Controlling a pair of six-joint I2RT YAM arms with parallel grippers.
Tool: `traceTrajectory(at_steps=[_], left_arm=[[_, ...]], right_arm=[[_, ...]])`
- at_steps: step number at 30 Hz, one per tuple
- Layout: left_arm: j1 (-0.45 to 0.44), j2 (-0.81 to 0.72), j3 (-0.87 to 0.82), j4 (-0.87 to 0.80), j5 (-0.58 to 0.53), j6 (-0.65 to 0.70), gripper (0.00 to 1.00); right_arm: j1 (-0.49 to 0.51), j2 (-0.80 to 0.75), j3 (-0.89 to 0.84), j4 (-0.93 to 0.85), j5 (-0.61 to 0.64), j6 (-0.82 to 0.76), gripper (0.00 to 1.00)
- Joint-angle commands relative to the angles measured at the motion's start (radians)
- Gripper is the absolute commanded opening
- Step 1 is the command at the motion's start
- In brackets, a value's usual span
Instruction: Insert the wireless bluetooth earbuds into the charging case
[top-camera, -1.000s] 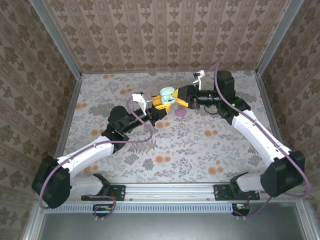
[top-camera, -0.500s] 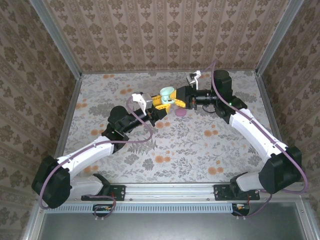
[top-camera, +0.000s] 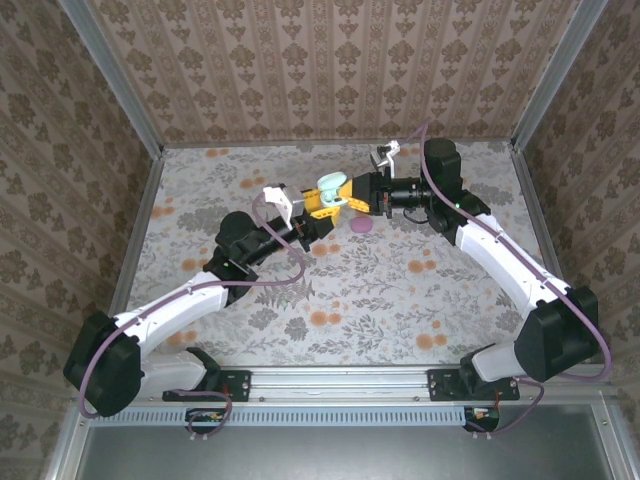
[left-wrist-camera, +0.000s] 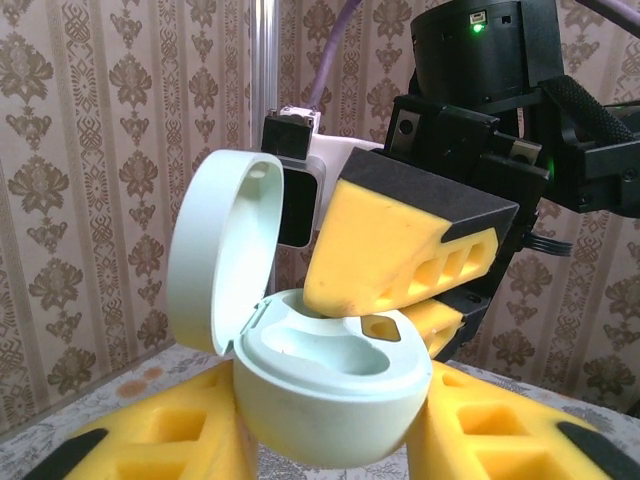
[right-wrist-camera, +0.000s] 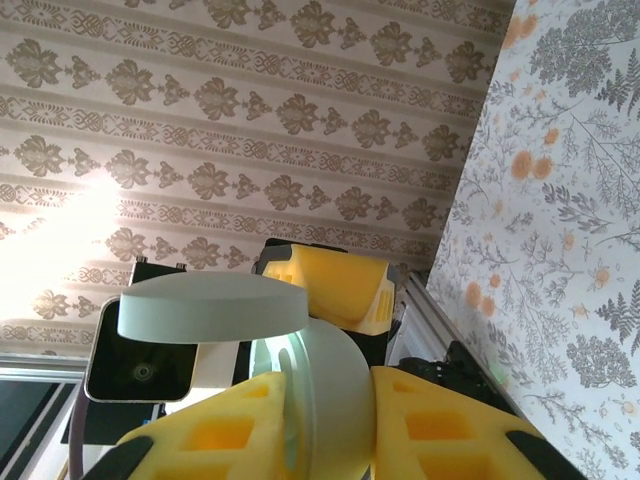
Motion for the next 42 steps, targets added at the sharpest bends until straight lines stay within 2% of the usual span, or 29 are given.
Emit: traceTrajectory(at_steps=[1,17,42], left_arm=[[-0.010,0.001,0.033,0.012,0.016,0.013,0.40],[-0.010,0.001,0.032,0.001,0.003,0.018,0.44],[-0.009,0.004,0.038,-0.019,-0.019,0.021,0.46]], right_arm=[[0.011,0.004,-0.004,0.025,-0.013,0.005,0.21],[0.011,-0.005,-0.016,0.052,0.003,0.019,0.17],[0.012,-0.009,-0.020,0.045,0.002,0.017,0.16]])
